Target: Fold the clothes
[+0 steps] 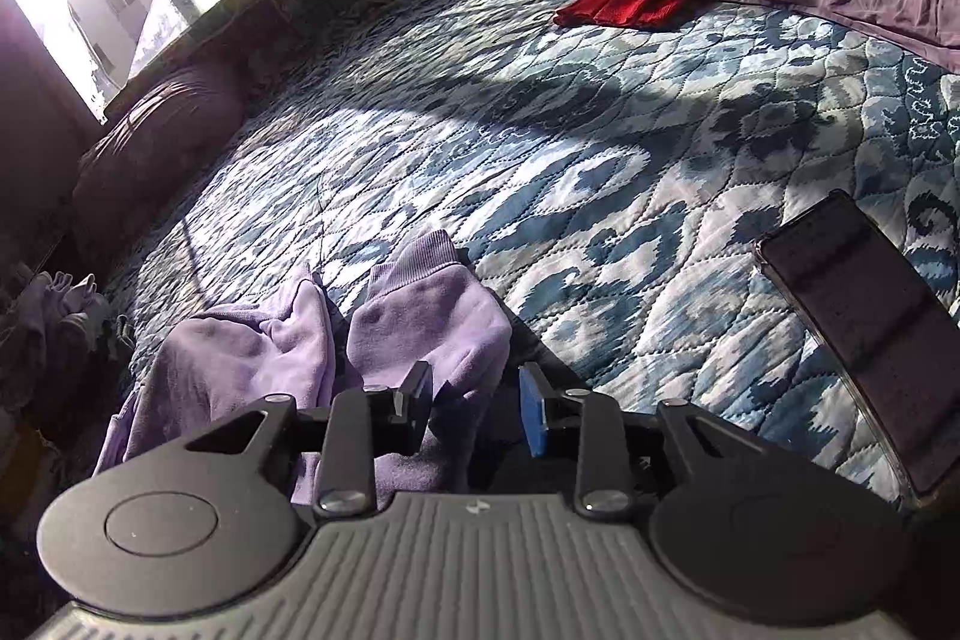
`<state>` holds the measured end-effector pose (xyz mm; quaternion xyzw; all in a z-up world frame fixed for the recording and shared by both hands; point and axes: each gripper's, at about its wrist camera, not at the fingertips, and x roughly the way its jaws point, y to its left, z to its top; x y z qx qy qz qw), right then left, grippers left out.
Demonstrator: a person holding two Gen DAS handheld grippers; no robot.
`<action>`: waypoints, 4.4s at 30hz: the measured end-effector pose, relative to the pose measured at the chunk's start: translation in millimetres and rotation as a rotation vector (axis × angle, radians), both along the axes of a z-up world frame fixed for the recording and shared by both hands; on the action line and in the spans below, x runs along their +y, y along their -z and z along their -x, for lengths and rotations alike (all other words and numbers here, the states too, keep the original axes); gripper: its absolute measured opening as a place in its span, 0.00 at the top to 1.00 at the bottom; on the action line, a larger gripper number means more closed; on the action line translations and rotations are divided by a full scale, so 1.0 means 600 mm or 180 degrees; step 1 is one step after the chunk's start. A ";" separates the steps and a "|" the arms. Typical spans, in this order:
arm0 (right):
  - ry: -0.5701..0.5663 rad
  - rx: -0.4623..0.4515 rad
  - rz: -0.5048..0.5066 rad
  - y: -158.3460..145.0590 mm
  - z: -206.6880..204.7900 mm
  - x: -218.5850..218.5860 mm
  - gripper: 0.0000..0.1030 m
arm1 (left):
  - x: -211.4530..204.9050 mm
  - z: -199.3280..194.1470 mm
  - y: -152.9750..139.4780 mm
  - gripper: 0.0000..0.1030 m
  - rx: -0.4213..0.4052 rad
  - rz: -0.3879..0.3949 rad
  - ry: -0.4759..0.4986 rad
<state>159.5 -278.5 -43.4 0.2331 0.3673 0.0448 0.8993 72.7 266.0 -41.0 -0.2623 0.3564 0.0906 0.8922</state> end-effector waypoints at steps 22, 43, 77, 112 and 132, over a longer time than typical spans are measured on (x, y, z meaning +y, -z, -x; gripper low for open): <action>-0.0001 0.0276 -0.0153 0.047 -0.064 0.000 0.50 | 0.123 0.105 -0.016 1.00 -0.0184 -0.0332 -0.0832; -0.0670 0.0077 -0.0176 -0.019 -0.151 0.052 0.46 | 0.017 -0.017 -0.037 0.54 0.0023 -0.0591 0.0139; -0.1222 -0.0715 -0.0056 -0.117 -0.415 0.171 0.92 | -0.046 -0.410 -0.084 0.95 -0.0828 0.0040 0.0752; -0.3118 -0.0877 0.2135 -0.038 0.023 0.259 0.41 | -0.228 -0.081 -0.025 0.46 -0.0263 -0.1673 0.2447; -0.2624 -0.1101 0.2176 0.017 -0.005 0.287 0.77 | -0.306 -0.022 0.089 0.72 -0.0292 -0.3665 0.2912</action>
